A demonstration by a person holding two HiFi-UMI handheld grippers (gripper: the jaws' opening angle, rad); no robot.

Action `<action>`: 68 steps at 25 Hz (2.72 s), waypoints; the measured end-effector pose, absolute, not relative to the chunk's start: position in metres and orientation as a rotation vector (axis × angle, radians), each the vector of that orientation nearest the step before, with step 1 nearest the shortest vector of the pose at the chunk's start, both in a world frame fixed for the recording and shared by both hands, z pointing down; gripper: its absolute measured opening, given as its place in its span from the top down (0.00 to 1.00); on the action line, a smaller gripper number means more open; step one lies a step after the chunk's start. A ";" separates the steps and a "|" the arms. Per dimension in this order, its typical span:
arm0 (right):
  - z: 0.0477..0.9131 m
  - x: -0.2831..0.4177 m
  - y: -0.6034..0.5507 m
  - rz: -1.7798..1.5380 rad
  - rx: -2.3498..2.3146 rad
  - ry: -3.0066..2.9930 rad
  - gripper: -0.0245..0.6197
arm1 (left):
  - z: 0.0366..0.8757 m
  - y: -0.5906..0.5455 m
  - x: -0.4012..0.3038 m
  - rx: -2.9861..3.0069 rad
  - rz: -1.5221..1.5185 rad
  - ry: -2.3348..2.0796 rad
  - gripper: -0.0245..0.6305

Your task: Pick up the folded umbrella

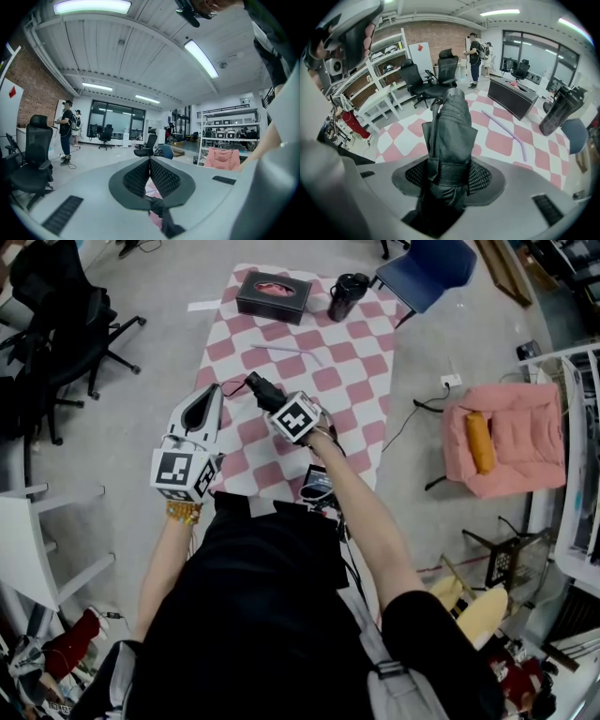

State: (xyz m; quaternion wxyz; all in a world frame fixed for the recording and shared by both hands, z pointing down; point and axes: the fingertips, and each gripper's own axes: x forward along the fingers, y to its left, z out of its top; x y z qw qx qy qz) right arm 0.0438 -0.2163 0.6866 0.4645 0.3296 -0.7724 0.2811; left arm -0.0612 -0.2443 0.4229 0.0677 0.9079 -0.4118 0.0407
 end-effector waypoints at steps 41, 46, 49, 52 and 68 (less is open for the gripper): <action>0.566 0.041 -0.218 0.453 1.000 -2.185 0.63 | 0.433 -0.220 -0.024 2.757 0.157 -1.174 0.94; 0.549 0.048 -0.214 0.406 1.016 -2.205 0.63 | 0.430 -0.215 -0.016 2.767 0.142 -1.175 0.94; 0.538 0.056 -0.213 0.379 1.038 -2.217 0.63 | 0.428 -0.213 -0.011 2.771 0.131 -1.178 0.94; 0.526 0.065 -0.210 0.352 1.062 -2.231 0.63 | 0.424 -0.211 -0.005 2.775 0.117 -1.180 0.94; 0.476 0.086 -0.207 0.248 1.163 -2.310 0.63 | 0.404 -0.210 0.016 2.824 0.074 -1.174 0.94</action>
